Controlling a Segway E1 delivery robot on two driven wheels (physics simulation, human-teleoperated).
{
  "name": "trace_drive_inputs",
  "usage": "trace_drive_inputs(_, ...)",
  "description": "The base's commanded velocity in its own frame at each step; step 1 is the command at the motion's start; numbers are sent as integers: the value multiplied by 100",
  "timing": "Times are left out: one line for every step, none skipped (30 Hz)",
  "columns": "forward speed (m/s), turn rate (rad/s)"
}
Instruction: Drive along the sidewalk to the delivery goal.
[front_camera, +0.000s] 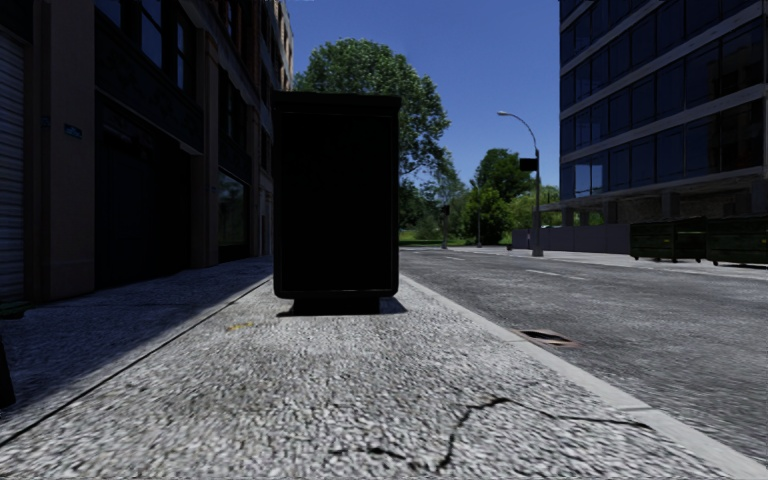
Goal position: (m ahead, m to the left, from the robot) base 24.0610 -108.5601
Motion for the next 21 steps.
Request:
trace_drive_inputs(111,50)
trace_drive_inputs(111,50)
trace_drive_inputs(111,50)
trace_drive_inputs(111,50)
trace_drive_inputs(111,51)
trace_drive_inputs(111,51)
trace_drive_inputs(111,51)
trace_drive_inputs(111,51)
trace_drive_inputs(111,51)
trace_drive_inputs(111,51)
trace_drive_inputs(111,51)
trace_drive_inputs(111,51)
trace_drive_inputs(111,51)
trace_drive_inputs(111,51)
trace_drive_inputs(111,51)
trace_drive_inputs(111,51)
trace_drive_inputs(111,51)
trace_drive_inputs(111,51)
trace_drive_inputs(111,51)
trace_drive_inputs(111,51)
trace_drive_inputs(111,51)
